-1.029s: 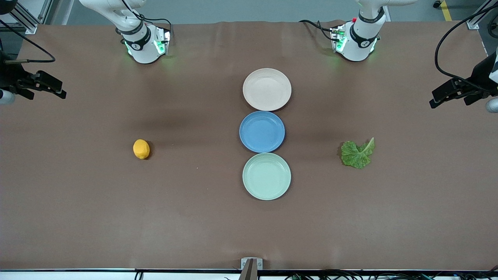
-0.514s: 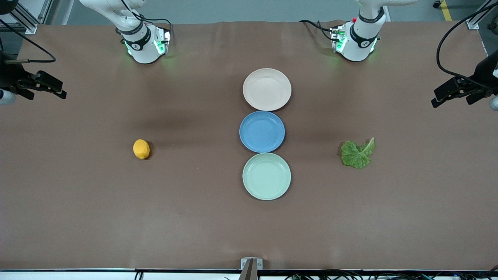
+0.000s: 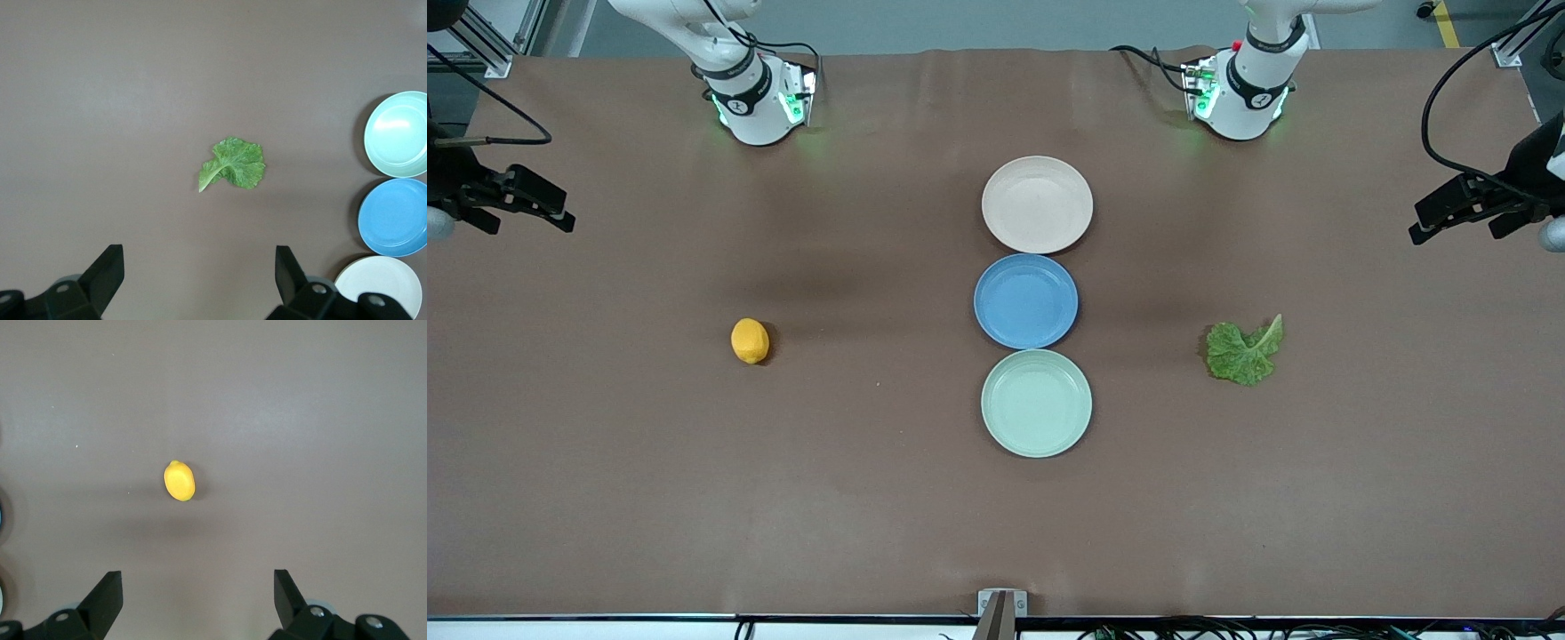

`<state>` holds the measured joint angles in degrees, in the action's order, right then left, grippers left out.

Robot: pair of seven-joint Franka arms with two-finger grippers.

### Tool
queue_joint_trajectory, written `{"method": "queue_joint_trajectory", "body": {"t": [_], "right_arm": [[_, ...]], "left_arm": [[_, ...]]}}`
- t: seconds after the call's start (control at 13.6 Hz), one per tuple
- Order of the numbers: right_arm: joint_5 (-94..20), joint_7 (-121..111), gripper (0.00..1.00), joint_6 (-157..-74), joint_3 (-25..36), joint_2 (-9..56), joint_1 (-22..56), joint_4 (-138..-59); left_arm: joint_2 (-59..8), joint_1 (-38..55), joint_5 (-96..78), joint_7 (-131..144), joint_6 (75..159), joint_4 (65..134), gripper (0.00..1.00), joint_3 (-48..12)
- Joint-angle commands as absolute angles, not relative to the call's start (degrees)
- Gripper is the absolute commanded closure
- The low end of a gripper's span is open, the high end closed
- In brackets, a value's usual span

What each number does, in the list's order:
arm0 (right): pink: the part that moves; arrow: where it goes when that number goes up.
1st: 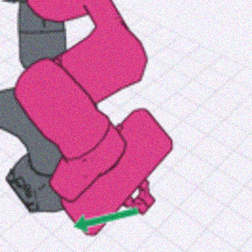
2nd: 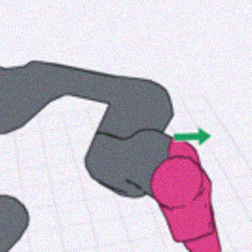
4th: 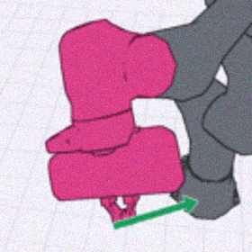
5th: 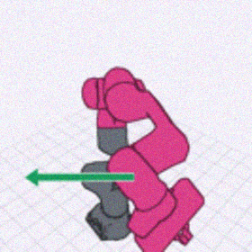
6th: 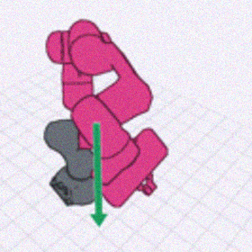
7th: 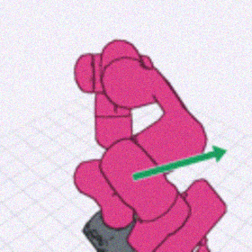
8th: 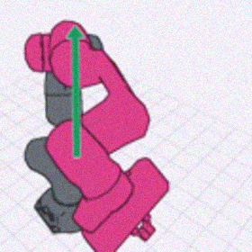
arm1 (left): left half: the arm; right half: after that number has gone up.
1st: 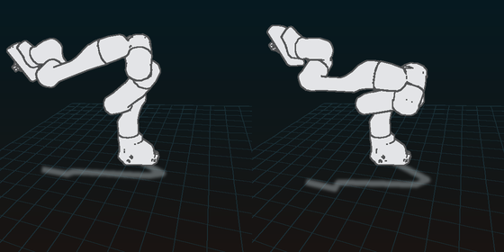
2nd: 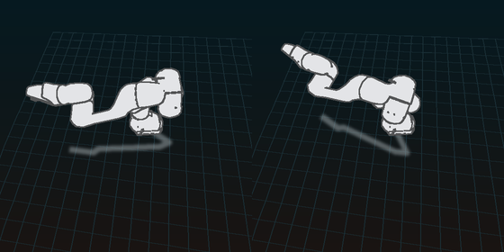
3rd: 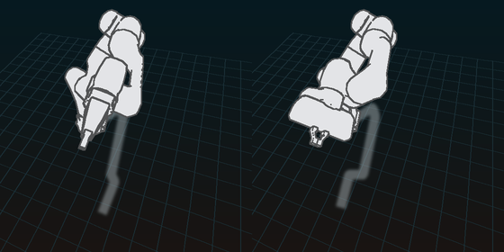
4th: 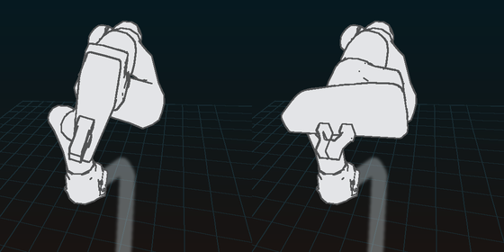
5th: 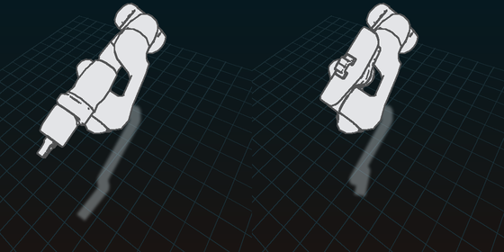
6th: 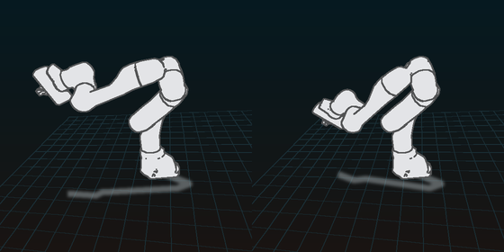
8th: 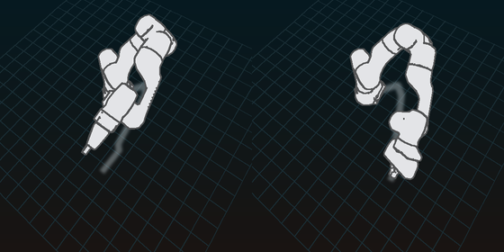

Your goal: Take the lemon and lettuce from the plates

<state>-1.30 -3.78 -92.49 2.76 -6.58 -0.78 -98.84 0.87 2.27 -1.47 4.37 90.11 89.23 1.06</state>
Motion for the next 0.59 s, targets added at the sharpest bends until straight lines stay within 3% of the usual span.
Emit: {"method": "queue_joint_trajectory", "body": {"t": [0.0,0.51], "right_arm": [[-1.41,-3.17,0.0,-92.72,1.85,-6.68,-1.85,-98.7],[-1.32,-3.43,0.0,-92.2,1.85,-4.48,-1.67,-97.29]], "left_arm": [[1.23,2.11,-1.58,2.37,89.47,88.68,0.0,1.14],[0.62,2.28,-1.58,2.46,89.56,88.59,0.0,1.14]]}}
